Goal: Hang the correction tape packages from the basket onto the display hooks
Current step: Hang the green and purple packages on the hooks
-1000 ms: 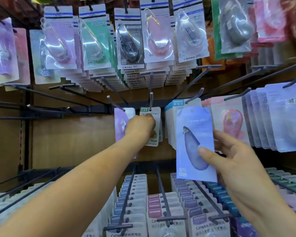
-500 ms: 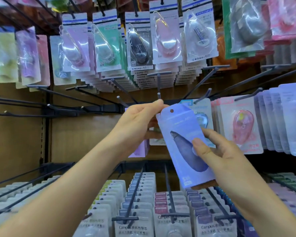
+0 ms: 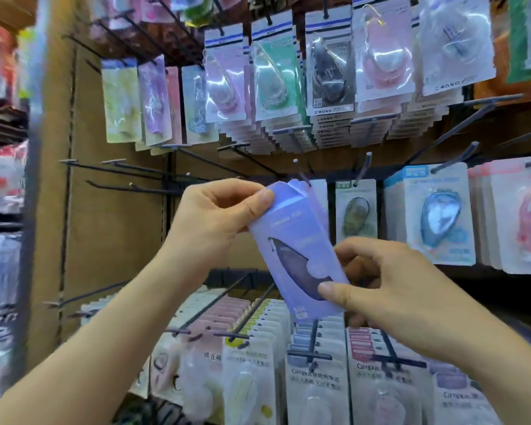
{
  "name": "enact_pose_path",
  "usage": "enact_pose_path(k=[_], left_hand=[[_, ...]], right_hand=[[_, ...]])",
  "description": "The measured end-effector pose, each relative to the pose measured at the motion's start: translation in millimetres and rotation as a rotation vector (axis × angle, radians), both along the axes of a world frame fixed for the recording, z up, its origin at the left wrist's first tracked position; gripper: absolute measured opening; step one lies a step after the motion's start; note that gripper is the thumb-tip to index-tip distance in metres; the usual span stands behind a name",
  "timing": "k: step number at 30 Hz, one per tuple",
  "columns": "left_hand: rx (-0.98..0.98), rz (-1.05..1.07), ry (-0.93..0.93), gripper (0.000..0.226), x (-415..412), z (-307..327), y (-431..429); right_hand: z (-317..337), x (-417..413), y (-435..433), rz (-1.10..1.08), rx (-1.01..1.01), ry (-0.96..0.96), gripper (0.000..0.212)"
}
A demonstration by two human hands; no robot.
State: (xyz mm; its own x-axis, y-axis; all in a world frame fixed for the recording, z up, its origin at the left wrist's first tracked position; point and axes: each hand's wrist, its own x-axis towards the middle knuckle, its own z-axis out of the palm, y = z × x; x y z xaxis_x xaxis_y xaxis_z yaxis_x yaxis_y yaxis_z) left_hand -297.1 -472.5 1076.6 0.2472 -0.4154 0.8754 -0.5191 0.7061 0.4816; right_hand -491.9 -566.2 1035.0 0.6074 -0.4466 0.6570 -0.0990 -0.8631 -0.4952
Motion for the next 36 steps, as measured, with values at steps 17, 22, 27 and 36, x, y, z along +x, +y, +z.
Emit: enact_pose_path(k=[17,22,27,36], left_hand=[[0.066,0.269,-0.054,0.016,204,7,67],[0.051,0.344,-0.120,0.016,243,27,66],[0.072,0.299,-0.213,0.010,245,40,54],[0.125,0.187,-0.142,0.014,243,53,42]], right_hand=[[20,211,54,0.021,0.062,0.220,0.021],[24,256,59,0.035,0.171,0.066,0.017],[26,272,64,0.064,0.243,0.008,0.013],[33,275,68,0.093,0.387,0.047,0.021]])
